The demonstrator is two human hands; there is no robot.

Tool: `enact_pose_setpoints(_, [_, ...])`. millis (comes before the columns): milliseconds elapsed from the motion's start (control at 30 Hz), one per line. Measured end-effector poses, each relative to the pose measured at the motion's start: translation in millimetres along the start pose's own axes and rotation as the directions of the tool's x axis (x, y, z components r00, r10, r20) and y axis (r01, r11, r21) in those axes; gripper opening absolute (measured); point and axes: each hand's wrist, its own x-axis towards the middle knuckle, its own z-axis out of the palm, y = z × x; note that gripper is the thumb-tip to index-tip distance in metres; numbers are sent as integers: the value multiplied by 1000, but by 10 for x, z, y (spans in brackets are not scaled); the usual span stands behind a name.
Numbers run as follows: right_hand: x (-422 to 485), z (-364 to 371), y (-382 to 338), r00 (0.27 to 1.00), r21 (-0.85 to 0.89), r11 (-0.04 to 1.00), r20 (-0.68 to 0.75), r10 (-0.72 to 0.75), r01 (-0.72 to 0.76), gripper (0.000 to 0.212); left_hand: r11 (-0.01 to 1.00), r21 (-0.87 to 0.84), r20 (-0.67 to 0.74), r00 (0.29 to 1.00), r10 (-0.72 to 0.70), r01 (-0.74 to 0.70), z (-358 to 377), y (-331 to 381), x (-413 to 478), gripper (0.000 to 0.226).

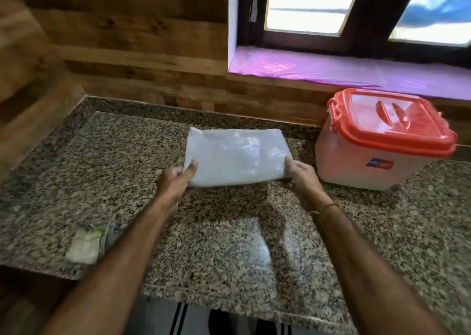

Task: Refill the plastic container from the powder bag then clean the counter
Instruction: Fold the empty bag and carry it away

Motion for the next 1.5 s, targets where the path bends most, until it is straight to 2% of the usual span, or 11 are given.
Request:
enact_pose_setpoints(233, [-292, -353, 943, 960, -421, 889, 122, 251, -179, 32, 909, 364, -96, 979, -180, 202, 72, -1121, -656, 41])
enact_pose_setpoints(367, [-155, -694, 1738, 972, -563, 816, 87, 220, -135, 94, 874, 441, -97, 979, -181, 206, 79, -1545, -883, 41])
enact_pose_setpoints(533, [-325, -574, 1436, 988, -767, 640, 53, 145, -53, 60, 710, 675, -209, 975, -79, 202, 276, -1479, -1049, 69])
enact_pose_setpoints(667, [-385, -536, 1419, 997, -914, 406, 10, 76, -22, 35, 411, 899, 92, 984, 156, -149, 373, -1434, -954, 132])
enact_pose_setpoints(767, [-452, -504, 1456, 999, -942, 331, 53, -8, 53, 37, 264, 924, 286, 958, 12, -279, 427, -1420, -804, 137])
enact_pose_setpoints(933, [-475, -523, 1606, 988, -967, 214, 121, -98, 140, 53, 207, 946, 277, 953, -121, -249, 511, -1562, -760, 150])
enact_pose_setpoints(1100, [-538, -437, 1577, 994, -923, 386, -37, -104, 6, 52, 148, 963, 242, 963, -120, -224, 564, -1467, -740, 154])
enact_pose_setpoints(1167, [-552, -446, 1557, 979, -741, 656, -203, -19, -141, 60, 123, 970, 222, 971, -89, -211, 605, -1404, -699, 149])
enact_pose_setpoints(1233, [-605, -415, 1555, 944, -312, 916, -287, 162, -252, 55, 139, 970, 207, 977, -55, -198, 607, -1372, -676, 136])
enact_pose_setpoints(1333, [-720, -187, 1606, 943, 40, 952, -133, 306, -304, 27, 153, 967, 208, 978, -21, -203, 599, -1386, -681, 123])
enact_pose_setpoints(1500, [-706, 256, 1676, 931, -18, 938, -132, 340, -345, 18, 198, 963, 195, 980, -33, -185, 625, -1427, -887, 118])
